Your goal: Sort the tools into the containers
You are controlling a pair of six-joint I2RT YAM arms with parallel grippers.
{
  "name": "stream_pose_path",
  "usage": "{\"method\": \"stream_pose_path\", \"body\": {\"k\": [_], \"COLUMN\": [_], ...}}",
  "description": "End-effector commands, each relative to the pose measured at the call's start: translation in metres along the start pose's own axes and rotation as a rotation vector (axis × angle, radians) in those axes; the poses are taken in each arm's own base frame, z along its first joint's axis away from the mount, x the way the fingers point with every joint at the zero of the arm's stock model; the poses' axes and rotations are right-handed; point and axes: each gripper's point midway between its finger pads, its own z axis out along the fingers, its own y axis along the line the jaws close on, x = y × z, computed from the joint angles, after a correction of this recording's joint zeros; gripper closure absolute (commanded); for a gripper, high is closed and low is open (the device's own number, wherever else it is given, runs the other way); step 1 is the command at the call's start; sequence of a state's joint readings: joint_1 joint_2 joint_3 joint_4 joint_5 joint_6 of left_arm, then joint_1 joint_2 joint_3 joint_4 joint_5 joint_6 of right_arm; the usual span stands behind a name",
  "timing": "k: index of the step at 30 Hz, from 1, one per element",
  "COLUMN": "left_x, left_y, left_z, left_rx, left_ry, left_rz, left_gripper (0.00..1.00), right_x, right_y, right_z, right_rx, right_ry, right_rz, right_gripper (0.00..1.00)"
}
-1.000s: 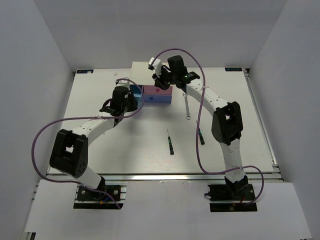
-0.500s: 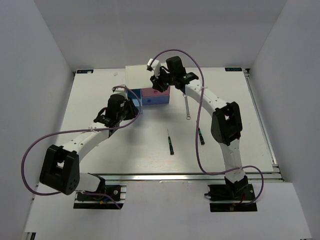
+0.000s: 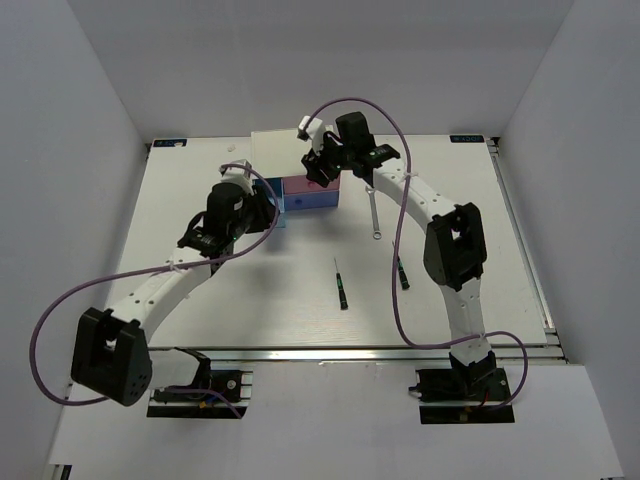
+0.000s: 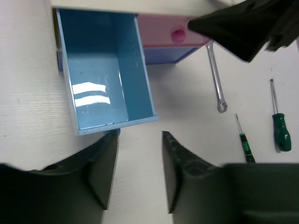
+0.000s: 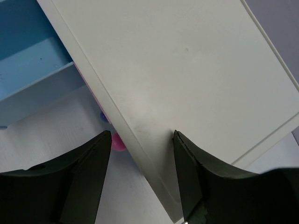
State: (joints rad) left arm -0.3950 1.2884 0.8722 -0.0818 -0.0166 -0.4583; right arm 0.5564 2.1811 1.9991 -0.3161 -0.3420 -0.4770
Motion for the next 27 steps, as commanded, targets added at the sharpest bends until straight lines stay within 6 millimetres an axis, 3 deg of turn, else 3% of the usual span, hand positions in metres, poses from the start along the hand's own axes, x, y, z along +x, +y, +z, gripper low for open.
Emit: {"method": "stream_pose_path", "body": {"k": [1, 4, 8, 10, 11, 14, 15, 16, 18, 19, 20, 22, 23, 25, 27], "left_x": [-0.066, -0.087, -0.099, -0.096, -0.096, -0.085, -0.077, -0.070, -0.062, -0.058, -0.056, -0.051, -0.050, -0.046, -0.041], "left_y": [-0.023, -0.019, -0.020, -0.024, -0.027, -0.040, -0.045, -0.051, -0.053, -0.054, -0.054, -0.054, -0.054, -0.054, -0.053], "left_z": [-0.041, -0.064, -0.083, -0.085, -0.086, -0.082, -0.077, -0.075, -0.072, -0.070, -0.069, -0.069, -0.070, -0.072, -0.074], "left_rx": [0.030, -0.017, -0.023, -0.008, 0.007, 0.074, 0.102, 0.135, 0.140, 0.146, 0.151, 0.164, 0.169, 0.179, 0.182], "left_ry": [-0.173, -0.236, -0.271, -0.254, -0.248, -0.187, -0.145, -0.108, -0.062, -0.044, -0.037, -0.044, -0.045, -0.046, -0.037], "left_rz": [0.006, -0.006, -0.027, -0.038, -0.058, -0.098, -0.105, -0.108, -0.126, -0.130, -0.131, -0.136, -0.145, -0.153, -0.161], "left_gripper": [0.51, 0.65, 0.69, 0.64, 0.52, 0.28, 0.27, 0.26, 0.26, 0.27, 0.28, 0.32, 0.33, 0.36, 0.36], "right_x": [-0.036, -0.060, -0.071, -0.067, -0.064, -0.067, -0.067, -0.078, -0.042, -0.043, -0.005, 0.025, 0.057, 0.076, 0.093], "right_y": [0.002, 0.002, -0.001, -0.002, -0.003, -0.002, 0.003, 0.014, 0.047, 0.065, 0.088, 0.118, 0.138, 0.158, 0.174], "right_z": [-0.037, -0.059, -0.075, -0.082, -0.084, -0.103, -0.110, -0.131, -0.139, -0.157, -0.154, -0.169, -0.170, -0.179, -0.186], "right_rx": [0.002, 0.014, 0.024, 0.037, 0.041, 0.038, 0.021, -0.026, -0.131, -0.174, -0.233, -0.273, -0.308, -0.300, -0.294], "right_ry": [-0.056, -0.097, -0.111, -0.106, -0.105, -0.145, -0.154, -0.198, -0.135, -0.148, -0.076, 0.006, 0.083, 0.161, 0.203], "right_rz": [0.012, 0.003, 0.013, 0.019, 0.022, 0.012, 0.005, -0.022, -0.025, -0.045, 0.006, 0.089, 0.153, 0.266, 0.391], "right_gripper": [0.38, 0.35, 0.32, 0.30, 0.30, 0.29, 0.29, 0.33, 0.45, 0.67, 0.76, 0.93, 0.94, 0.95, 0.85]}}
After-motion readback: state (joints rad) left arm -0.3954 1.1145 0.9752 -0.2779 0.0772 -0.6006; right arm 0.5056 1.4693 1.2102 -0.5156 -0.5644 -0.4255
